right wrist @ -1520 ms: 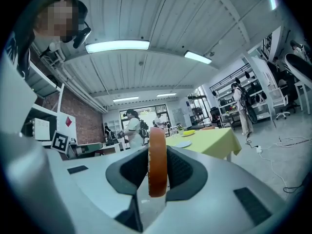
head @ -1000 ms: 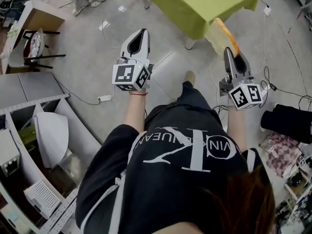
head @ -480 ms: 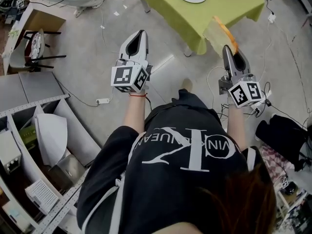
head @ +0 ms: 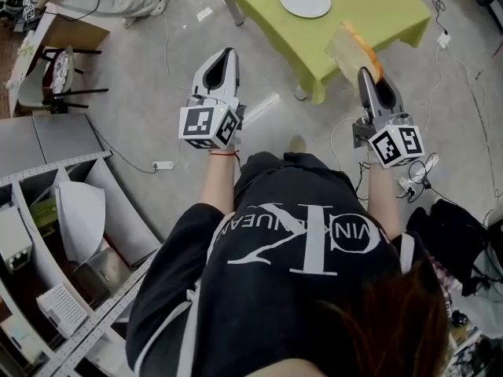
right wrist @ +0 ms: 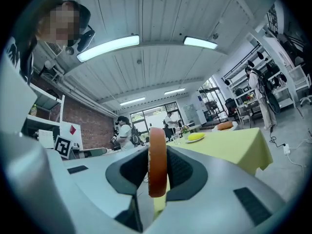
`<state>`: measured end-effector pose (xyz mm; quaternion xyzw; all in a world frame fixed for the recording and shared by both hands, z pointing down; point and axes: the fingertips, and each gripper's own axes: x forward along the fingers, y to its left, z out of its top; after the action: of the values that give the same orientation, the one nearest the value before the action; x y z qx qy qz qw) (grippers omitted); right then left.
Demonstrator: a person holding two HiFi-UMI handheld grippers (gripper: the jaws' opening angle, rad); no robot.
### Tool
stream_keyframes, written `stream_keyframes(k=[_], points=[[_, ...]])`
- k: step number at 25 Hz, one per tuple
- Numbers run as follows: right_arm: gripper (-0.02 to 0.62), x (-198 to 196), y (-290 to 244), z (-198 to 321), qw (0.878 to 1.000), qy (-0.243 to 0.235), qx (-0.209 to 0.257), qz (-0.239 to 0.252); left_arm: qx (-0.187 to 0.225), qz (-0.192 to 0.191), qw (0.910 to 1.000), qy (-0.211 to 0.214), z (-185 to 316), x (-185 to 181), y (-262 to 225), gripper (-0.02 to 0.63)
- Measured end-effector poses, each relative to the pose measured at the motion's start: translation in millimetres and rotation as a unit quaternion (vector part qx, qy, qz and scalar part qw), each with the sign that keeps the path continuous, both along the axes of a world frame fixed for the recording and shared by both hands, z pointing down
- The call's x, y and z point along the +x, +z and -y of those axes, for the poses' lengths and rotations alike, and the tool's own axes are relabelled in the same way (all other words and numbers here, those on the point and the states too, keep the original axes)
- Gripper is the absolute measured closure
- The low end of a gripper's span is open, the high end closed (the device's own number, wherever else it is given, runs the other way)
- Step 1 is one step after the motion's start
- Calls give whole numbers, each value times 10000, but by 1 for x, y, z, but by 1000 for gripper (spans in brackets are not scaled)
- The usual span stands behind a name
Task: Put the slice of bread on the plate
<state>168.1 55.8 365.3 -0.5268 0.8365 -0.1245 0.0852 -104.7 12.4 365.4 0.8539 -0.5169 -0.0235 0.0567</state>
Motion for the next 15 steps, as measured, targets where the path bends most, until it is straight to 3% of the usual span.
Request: stream_keyframes(k=[9, 15], points=[[505, 8, 4, 19, 9999, -30, -59, 150, 29, -7, 10000, 73, 23, 12, -12, 597], [505, 11, 17, 32, 9991, 23, -267, 317, -253, 22, 9996, 124, 33, 14, 7, 597]])
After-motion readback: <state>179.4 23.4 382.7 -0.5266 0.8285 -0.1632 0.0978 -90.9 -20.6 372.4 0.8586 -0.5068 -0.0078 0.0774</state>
